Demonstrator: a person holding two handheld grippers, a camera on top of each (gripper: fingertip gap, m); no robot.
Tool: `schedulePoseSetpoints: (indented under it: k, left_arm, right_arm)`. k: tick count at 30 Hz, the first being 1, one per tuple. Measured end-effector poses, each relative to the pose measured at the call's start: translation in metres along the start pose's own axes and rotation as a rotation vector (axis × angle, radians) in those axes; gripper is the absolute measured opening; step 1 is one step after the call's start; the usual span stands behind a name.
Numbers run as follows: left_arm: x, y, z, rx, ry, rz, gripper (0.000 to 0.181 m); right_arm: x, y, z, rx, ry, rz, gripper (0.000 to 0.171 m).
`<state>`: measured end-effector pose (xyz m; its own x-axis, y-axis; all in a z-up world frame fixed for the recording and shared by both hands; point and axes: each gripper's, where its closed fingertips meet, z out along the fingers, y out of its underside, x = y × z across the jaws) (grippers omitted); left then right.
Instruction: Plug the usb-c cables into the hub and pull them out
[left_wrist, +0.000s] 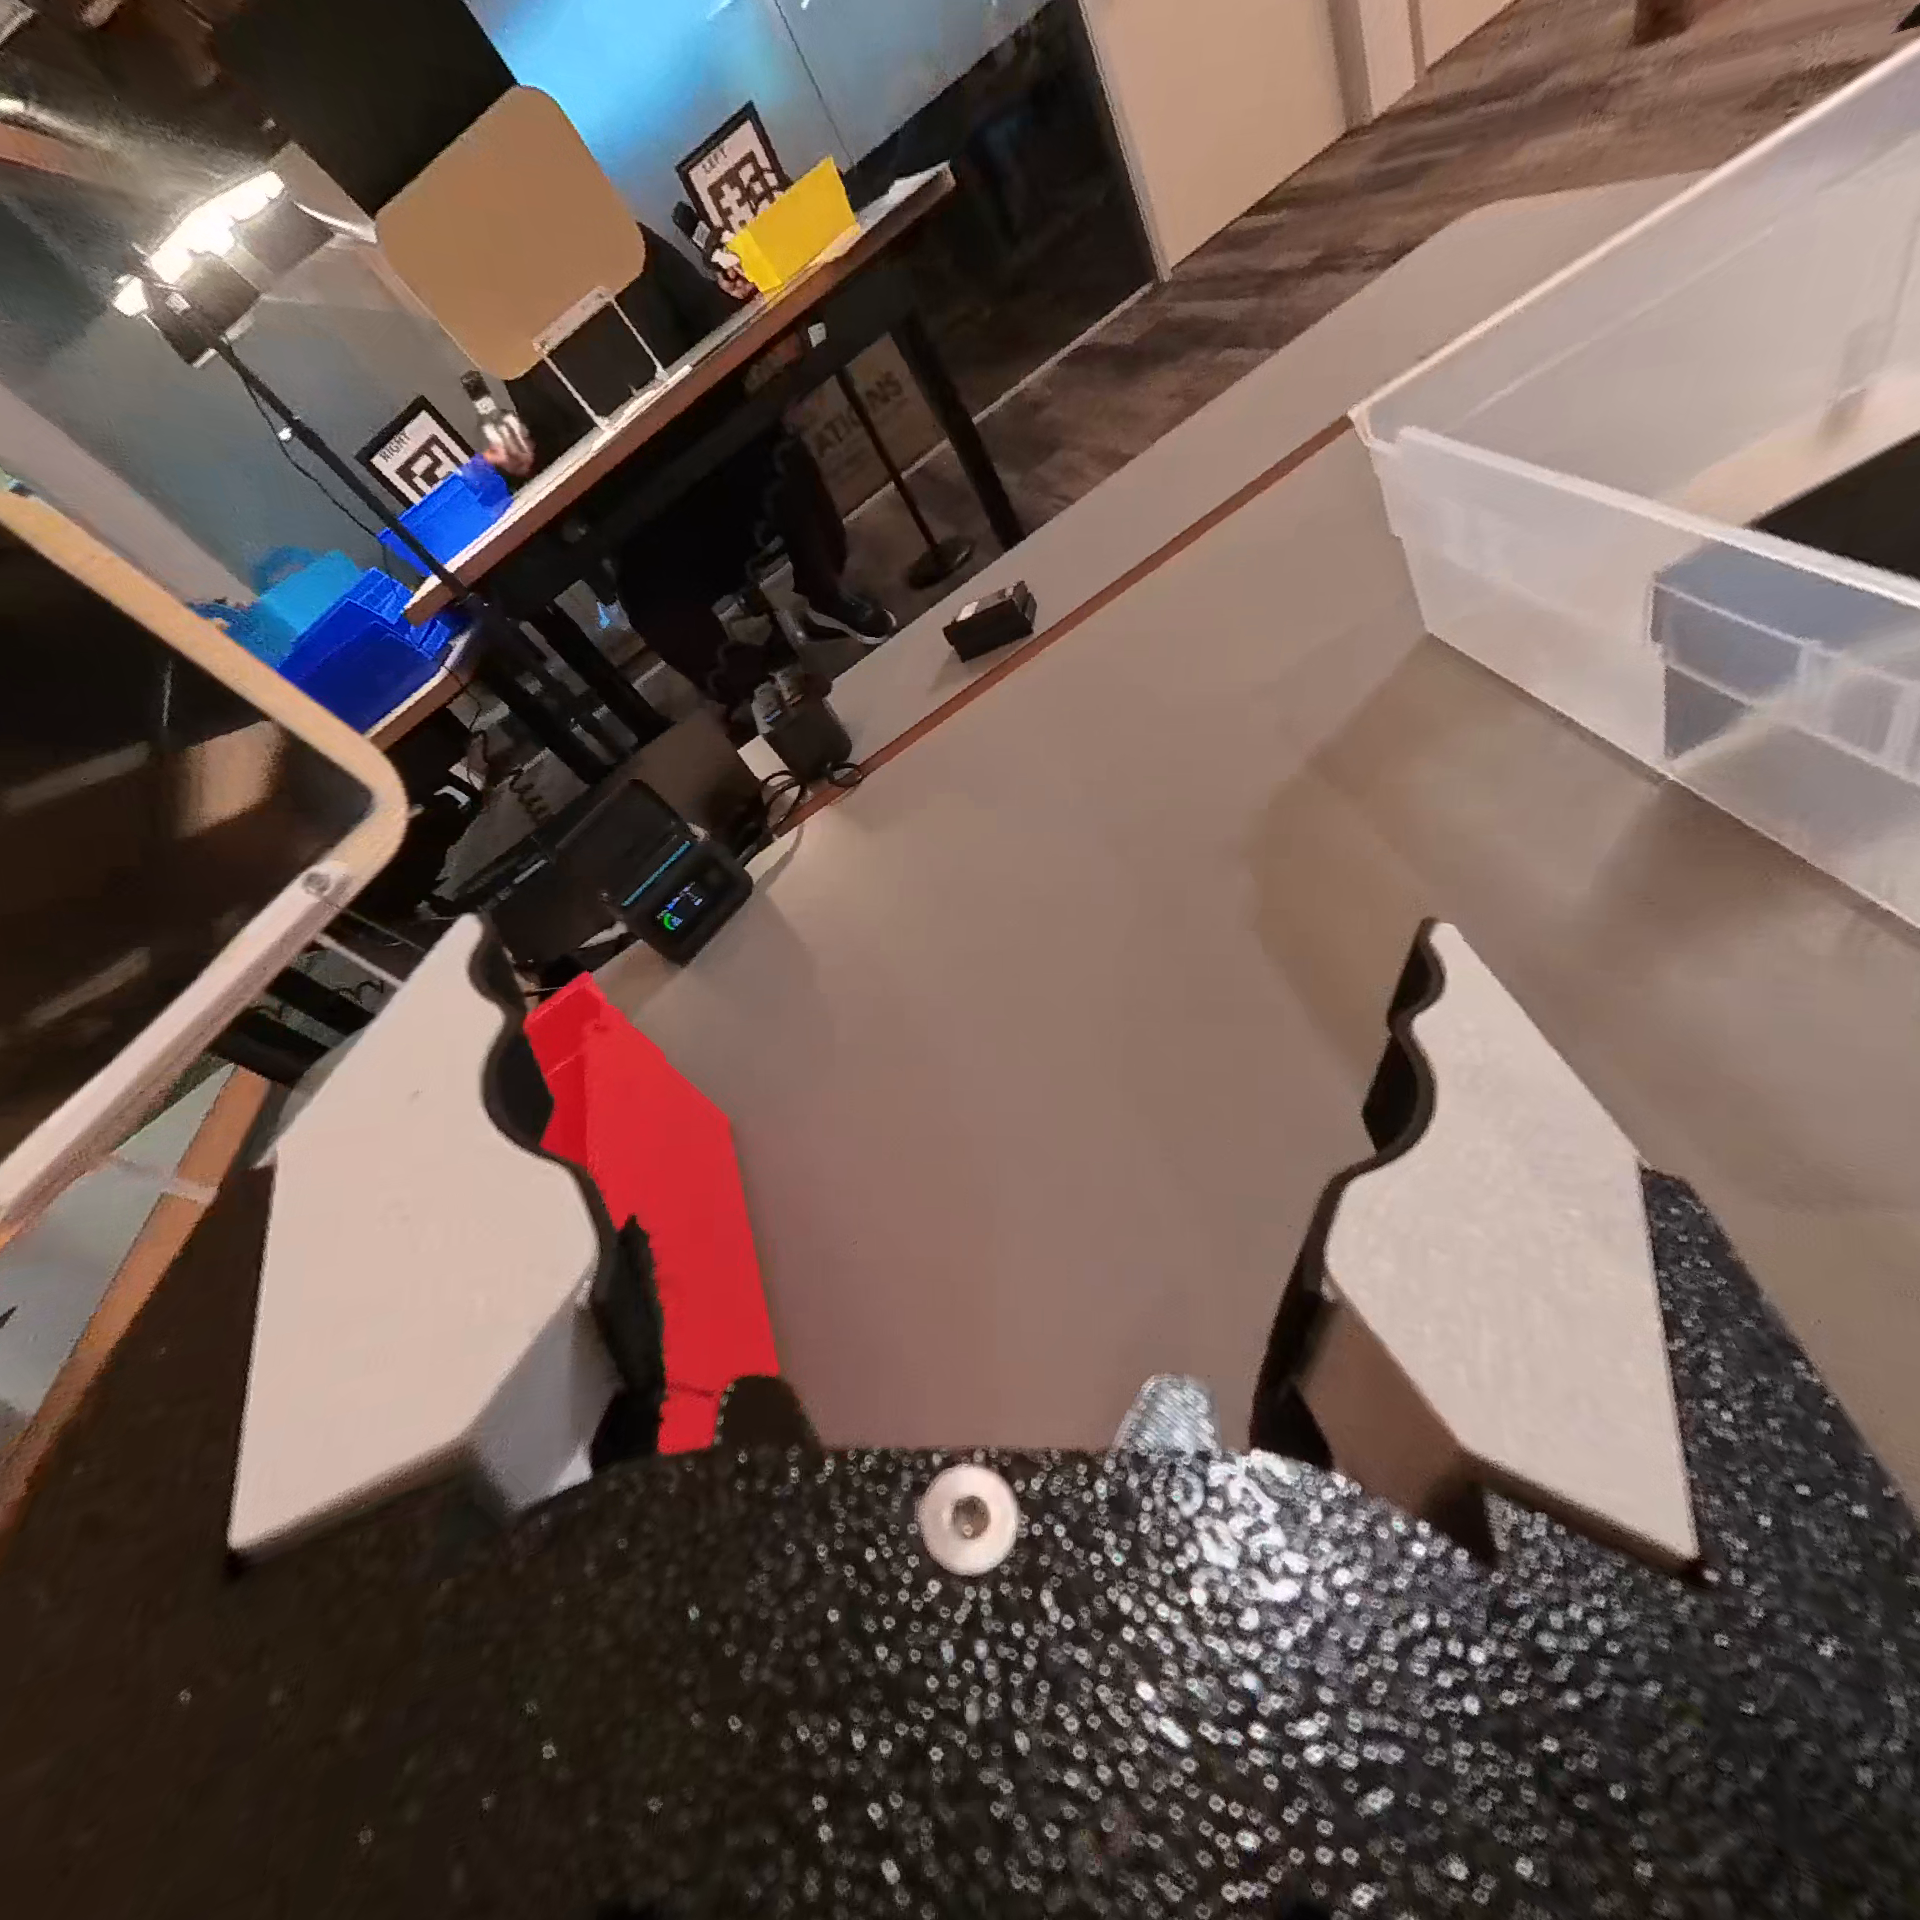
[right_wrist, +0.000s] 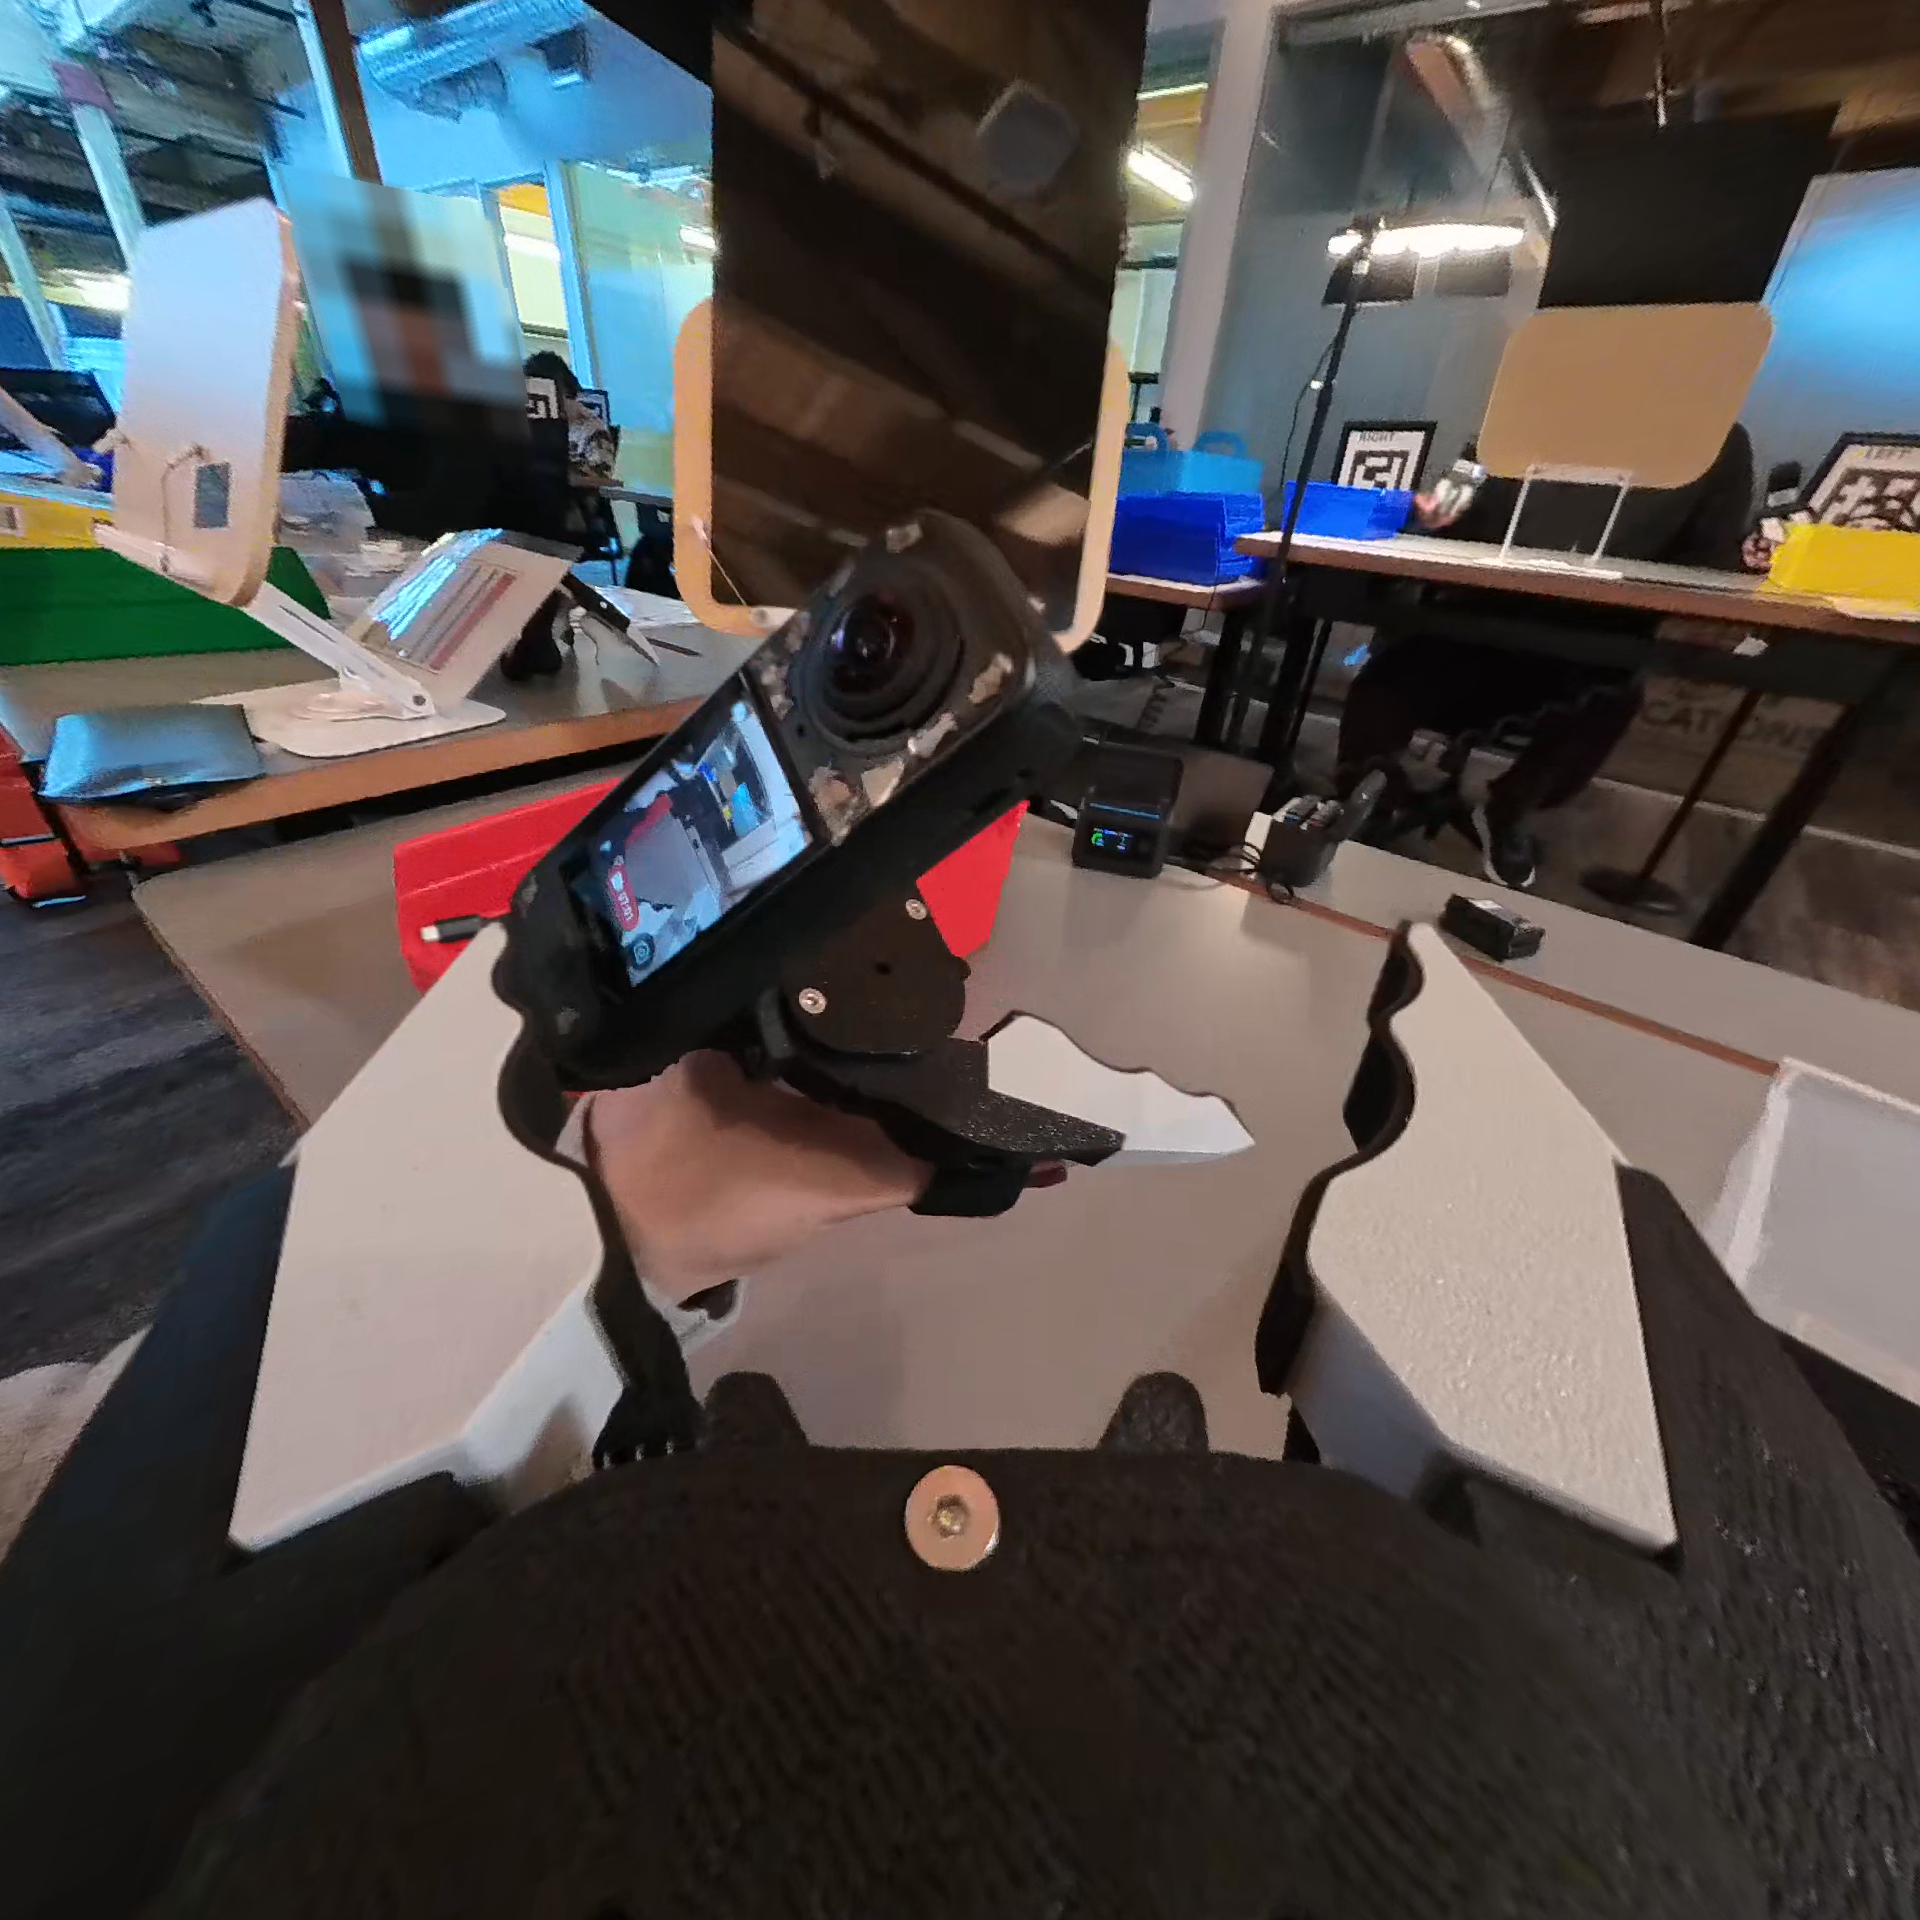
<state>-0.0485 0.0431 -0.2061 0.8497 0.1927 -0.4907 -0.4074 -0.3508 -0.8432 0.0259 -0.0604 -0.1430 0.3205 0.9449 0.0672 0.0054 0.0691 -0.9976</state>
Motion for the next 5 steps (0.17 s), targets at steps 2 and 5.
schedulePoseSetpoints:
  k: [2,5]
  left_arm:
    - [0.002,0.005,0.003,-0.01,0.0,0.004,0.157]
    - [0.002,0.013,0.007,-0.036,-0.006,0.005,0.157]
  right_arm:
    - [0.005,0.003,-0.002,-0.011,0.013,0.008,0.15]
    - [0.01,0.01,-0.001,-0.042,0.023,0.014,0.148]
